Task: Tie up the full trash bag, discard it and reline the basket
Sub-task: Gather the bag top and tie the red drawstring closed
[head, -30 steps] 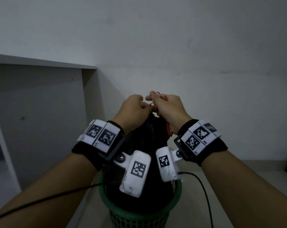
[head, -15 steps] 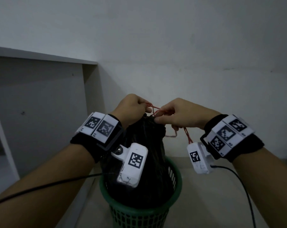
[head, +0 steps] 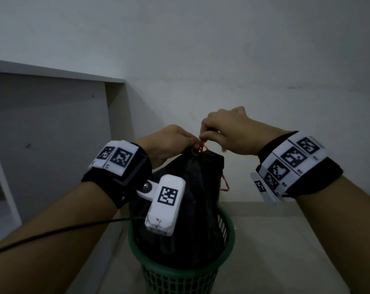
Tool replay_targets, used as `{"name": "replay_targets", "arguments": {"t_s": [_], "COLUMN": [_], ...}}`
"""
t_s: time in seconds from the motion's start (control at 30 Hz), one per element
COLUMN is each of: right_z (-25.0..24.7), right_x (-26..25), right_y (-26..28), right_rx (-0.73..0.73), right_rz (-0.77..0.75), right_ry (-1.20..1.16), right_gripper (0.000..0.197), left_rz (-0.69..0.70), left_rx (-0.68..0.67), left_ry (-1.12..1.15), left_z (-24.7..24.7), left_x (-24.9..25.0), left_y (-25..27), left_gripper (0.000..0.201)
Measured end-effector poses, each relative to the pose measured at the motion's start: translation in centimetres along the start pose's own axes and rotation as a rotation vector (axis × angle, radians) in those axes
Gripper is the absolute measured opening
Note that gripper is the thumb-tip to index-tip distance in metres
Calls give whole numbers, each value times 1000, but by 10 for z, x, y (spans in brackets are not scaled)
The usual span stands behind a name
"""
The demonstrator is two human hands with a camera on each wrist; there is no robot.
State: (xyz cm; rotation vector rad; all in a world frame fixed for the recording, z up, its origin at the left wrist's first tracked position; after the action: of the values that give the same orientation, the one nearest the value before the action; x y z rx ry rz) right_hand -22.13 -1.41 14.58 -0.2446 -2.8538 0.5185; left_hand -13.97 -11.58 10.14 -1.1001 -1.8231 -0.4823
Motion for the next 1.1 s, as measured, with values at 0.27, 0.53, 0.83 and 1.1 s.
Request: {"name": "replay_targets", "arguments": {"t_s": [0.27, 0.53, 0.83, 1.1], "right_z": [8, 39, 69, 57], "right_x": [7, 1, -4, 3], "right_y": [-5, 21, 15, 21], "right_rx": [316, 707, 297, 594], "right_rz": [-67, 191, 314, 332], "right_ry": [-362, -675, -1415, -1235], "right_gripper": [7, 19, 8, 7], "left_rz": [-84, 49, 73, 132], "left_rx": [-129, 59, -39, 22], "left_ry": [78, 168, 148, 42], "left_z": [-5, -16, -23, -32], "left_x": [1, -6, -11, -16], "left_y": [6, 2, 6, 1], "left_gripper": [31, 27, 28, 20]}}
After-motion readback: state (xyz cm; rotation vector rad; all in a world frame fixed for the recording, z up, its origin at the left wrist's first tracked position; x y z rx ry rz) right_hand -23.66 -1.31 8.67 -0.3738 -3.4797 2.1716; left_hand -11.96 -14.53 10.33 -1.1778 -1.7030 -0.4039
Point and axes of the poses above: each hand's wrist, its own y-axis away from the middle knuckle, its own z-axis out of the palm, x = y × z, the point moved 5 cm from there along -y, towards the middle knuckle, and after that the axes turned 3 degrees about -z, right-handed, at the moved point
